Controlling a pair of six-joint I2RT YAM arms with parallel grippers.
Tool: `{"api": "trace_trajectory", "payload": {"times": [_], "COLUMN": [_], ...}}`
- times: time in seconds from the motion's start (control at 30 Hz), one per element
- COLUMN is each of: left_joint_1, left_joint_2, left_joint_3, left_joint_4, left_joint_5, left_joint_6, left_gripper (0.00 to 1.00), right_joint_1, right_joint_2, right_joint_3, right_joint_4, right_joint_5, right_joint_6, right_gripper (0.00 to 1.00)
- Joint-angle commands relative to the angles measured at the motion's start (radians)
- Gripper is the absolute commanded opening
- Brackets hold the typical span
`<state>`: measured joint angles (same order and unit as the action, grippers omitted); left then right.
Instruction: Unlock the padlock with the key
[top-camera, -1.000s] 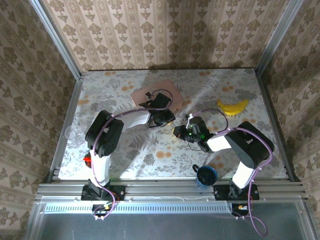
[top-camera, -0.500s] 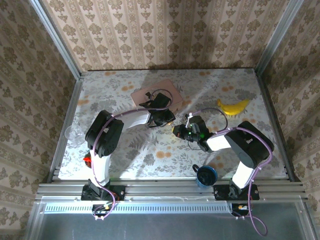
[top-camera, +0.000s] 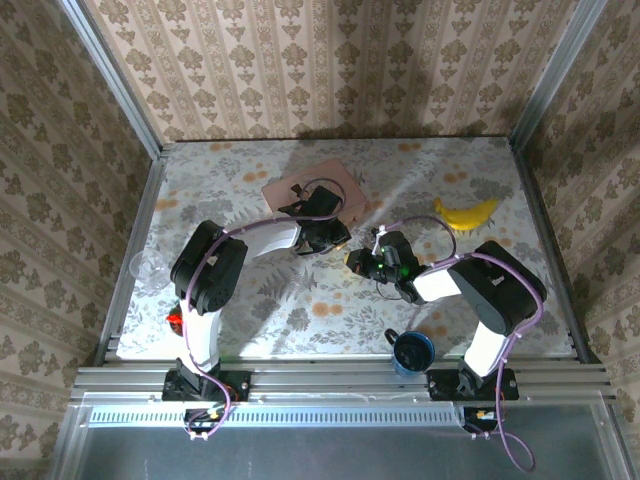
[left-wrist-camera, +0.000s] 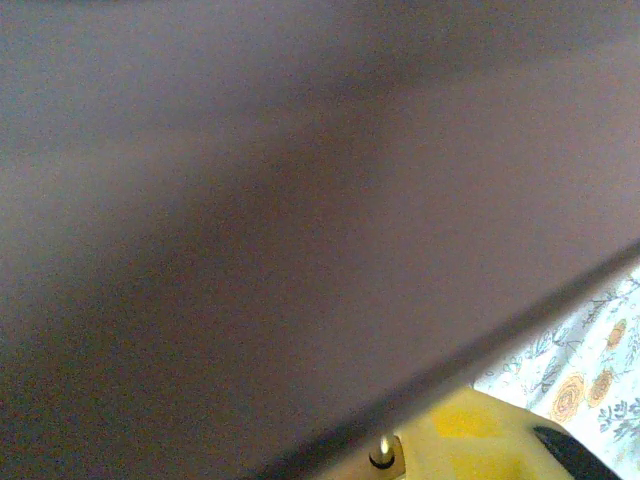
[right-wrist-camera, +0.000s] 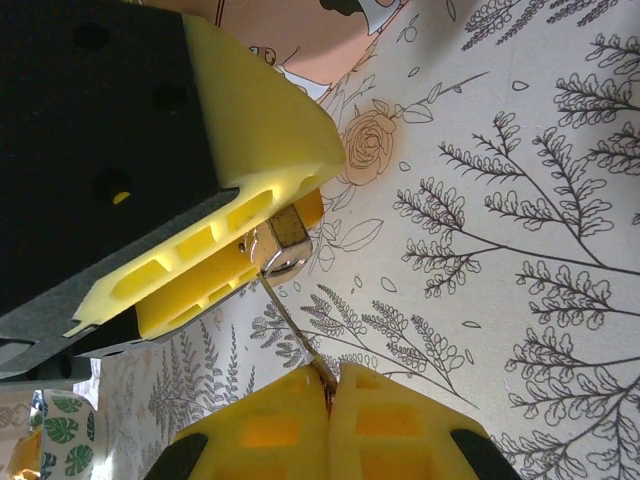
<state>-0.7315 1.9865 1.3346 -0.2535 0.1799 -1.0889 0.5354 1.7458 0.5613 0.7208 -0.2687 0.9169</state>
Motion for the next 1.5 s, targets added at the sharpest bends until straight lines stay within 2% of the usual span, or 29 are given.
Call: {"api": "trace_trajectory", "payload": {"times": [0.0, 1.47], "left_joint_1": [-0.003, -0.005], "left_joint_2": [-0.009, 0.007], "left_joint_3": [-0.024, -0.016], "left_joint_4": [-0.013, -0.012], "left_joint_5": [0.081, 0.094], "left_joint_6": [-0.040, -0.039], "left_gripper": [0.00, 0.00], "right_joint_1": [-0.006, -0.003], "right_joint_2": [0.030, 0.017], "right_joint_3": [-0.001, 0.003], "right_joint_4": [0.012, 0.020], "right_joint_5": [0.018, 0.011], "right_joint_6": [0.003, -0.062], "right_gripper": [0.00, 0.00]}}
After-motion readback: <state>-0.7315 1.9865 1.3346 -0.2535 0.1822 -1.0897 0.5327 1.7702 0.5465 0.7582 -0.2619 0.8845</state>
